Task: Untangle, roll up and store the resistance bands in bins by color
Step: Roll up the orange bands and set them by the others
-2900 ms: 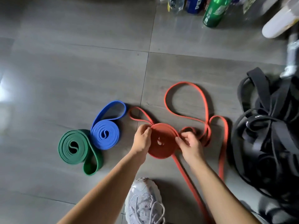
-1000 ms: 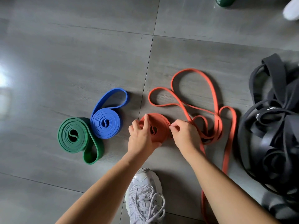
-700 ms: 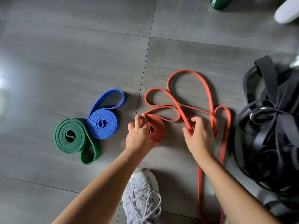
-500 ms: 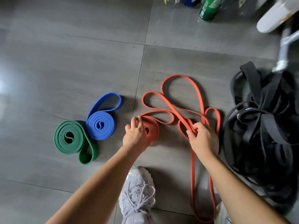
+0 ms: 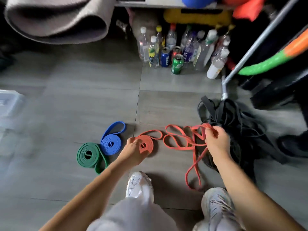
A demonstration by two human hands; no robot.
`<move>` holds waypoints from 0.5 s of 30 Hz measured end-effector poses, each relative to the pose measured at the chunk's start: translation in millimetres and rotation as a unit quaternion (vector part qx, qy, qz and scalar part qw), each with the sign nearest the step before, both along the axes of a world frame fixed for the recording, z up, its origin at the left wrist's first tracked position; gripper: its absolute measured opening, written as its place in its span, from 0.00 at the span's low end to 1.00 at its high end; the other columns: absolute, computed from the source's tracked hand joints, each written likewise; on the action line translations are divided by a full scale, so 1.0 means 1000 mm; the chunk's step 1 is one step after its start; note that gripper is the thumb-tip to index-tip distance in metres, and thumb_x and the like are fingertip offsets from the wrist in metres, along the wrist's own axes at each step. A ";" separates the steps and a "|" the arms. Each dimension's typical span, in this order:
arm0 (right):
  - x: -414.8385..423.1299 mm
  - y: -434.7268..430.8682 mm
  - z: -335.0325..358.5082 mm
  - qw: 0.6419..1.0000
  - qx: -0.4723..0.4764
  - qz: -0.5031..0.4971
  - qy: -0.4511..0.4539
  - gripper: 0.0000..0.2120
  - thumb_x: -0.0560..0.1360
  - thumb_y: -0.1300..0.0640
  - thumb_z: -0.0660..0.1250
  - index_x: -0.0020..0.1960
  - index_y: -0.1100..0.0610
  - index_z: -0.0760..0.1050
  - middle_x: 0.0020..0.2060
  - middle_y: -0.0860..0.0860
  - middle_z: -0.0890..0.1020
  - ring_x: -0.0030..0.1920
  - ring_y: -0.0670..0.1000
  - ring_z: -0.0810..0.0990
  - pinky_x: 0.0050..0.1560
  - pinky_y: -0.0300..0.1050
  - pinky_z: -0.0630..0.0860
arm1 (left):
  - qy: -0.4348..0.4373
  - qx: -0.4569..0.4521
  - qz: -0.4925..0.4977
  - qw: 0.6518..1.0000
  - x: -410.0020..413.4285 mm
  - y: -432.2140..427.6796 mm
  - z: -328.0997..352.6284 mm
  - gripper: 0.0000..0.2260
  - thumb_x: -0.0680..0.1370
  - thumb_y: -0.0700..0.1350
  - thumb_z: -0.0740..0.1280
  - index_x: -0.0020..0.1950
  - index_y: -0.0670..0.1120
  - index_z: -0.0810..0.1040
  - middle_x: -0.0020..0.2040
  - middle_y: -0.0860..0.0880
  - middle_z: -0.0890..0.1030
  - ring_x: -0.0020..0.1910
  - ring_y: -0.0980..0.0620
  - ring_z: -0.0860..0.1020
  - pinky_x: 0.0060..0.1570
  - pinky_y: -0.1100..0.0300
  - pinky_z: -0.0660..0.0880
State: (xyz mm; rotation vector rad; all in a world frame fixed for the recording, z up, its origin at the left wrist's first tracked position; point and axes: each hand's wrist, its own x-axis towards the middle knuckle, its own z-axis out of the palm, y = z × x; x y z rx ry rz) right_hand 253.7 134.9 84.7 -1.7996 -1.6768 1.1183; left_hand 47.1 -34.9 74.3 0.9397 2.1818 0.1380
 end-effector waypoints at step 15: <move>0.067 -0.078 0.230 0.937 -0.050 0.195 0.286 0.06 0.71 0.63 0.65 0.38 0.56 0.78 0.21 0.49 0.67 0.23 0.44 0.62 0.28 0.36 0.59 | -0.031 0.172 -0.196 0.965 0.073 0.011 0.246 0.30 0.71 0.50 0.73 0.70 0.49 0.67 0.59 0.51 0.71 0.57 0.50 0.74 0.51 0.63 0.69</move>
